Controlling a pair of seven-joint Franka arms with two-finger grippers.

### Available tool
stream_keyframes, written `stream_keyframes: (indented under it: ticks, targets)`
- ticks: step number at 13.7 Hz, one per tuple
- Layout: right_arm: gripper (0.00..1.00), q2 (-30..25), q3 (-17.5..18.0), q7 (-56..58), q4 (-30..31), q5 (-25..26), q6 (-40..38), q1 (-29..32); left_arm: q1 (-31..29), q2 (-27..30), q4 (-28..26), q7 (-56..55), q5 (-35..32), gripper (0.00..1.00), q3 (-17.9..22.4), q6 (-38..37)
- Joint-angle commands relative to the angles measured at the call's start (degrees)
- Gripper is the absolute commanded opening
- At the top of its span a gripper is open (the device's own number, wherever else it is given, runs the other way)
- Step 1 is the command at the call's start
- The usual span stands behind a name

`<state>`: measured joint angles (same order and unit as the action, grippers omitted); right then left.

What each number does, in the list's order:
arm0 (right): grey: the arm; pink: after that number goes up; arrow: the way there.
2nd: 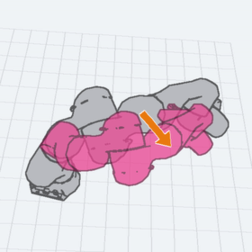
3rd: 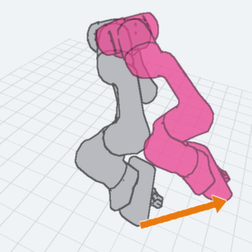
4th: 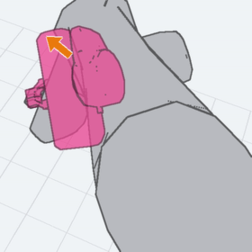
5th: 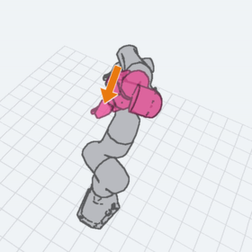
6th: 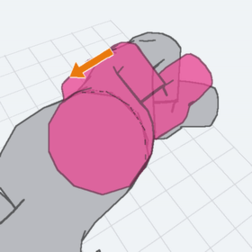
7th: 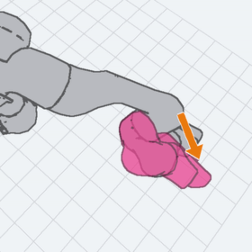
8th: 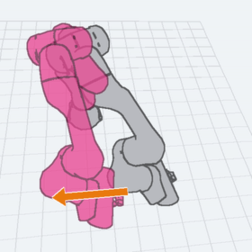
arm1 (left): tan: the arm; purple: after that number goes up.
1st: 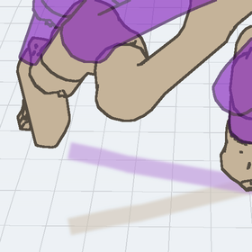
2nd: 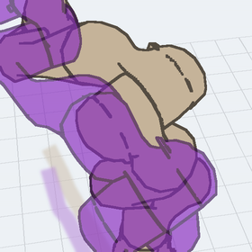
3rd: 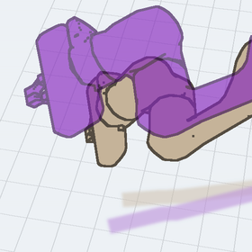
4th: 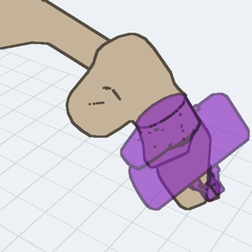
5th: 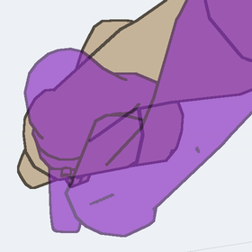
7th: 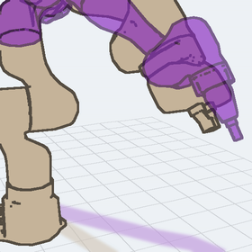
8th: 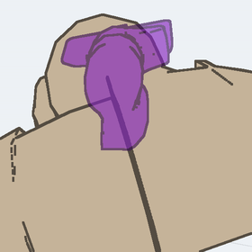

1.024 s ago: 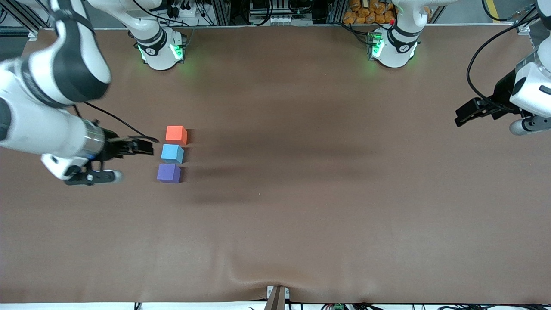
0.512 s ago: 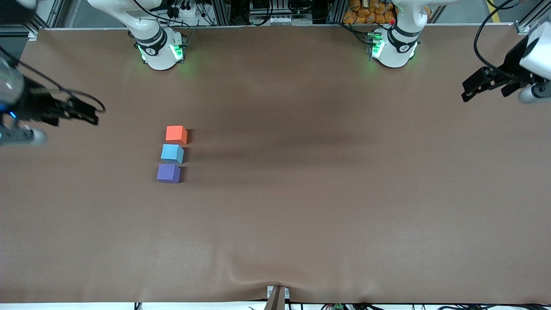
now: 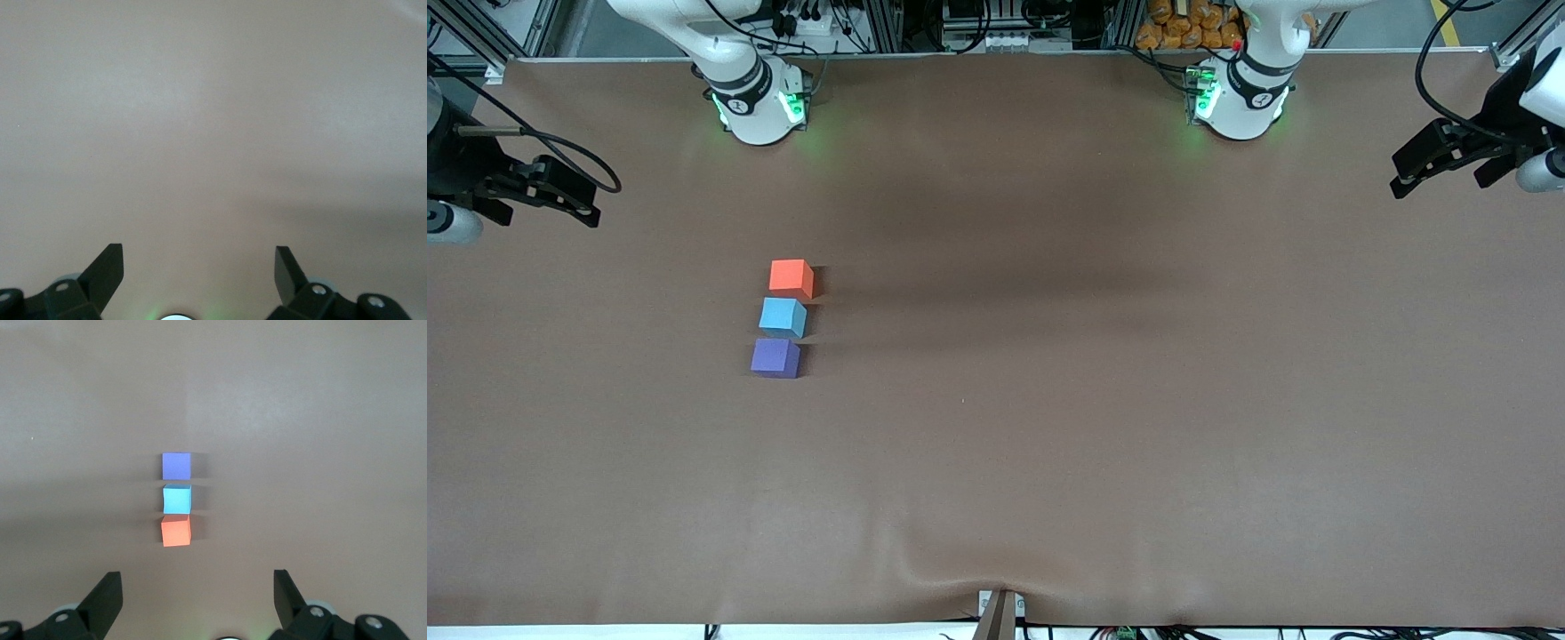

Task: Place blue block between orange and purple blocks

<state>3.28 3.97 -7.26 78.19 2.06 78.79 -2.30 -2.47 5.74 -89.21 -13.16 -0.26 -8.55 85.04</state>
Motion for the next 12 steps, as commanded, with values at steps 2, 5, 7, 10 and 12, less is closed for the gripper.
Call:
stream_keyframes:
  ticks: [2, 5, 7, 10, 12]
  targets:
    - [1.00, -6.27, -0.10, 0.58, 8.12, -1.80, 3.29, 0.89, -0.17, 0.06, 0.80, 0.95, 1.05, 1.00, -0.06, -0.84]
    - [1.00, -6.27, -0.80, 5.24, 7.86, -1.80, 3.74, 0.89, -0.08, -0.11, 0.71, 1.04, 1.05, 1.00, -0.15, -0.75]
    - [1.00, -6.27, -0.80, 5.24, 7.77, -1.80, 3.65, 0.80, -0.08, -0.29, 0.71, 1.12, 1.05, 1.00, -0.15, -0.75]
    - [1.00, -6.18, -0.89, 5.16, 7.77, -1.80, 3.56, 0.80, -0.08, -0.46, 0.71, 1.12, 1.05, 1.00, -0.67, -0.84]
    - [1.00, -6.18, -0.89, 5.16, 7.68, -1.89, 3.56, 0.72, -0.08, -0.46, 0.71, 1.04, 1.05, 1.00, -0.67, -0.84]
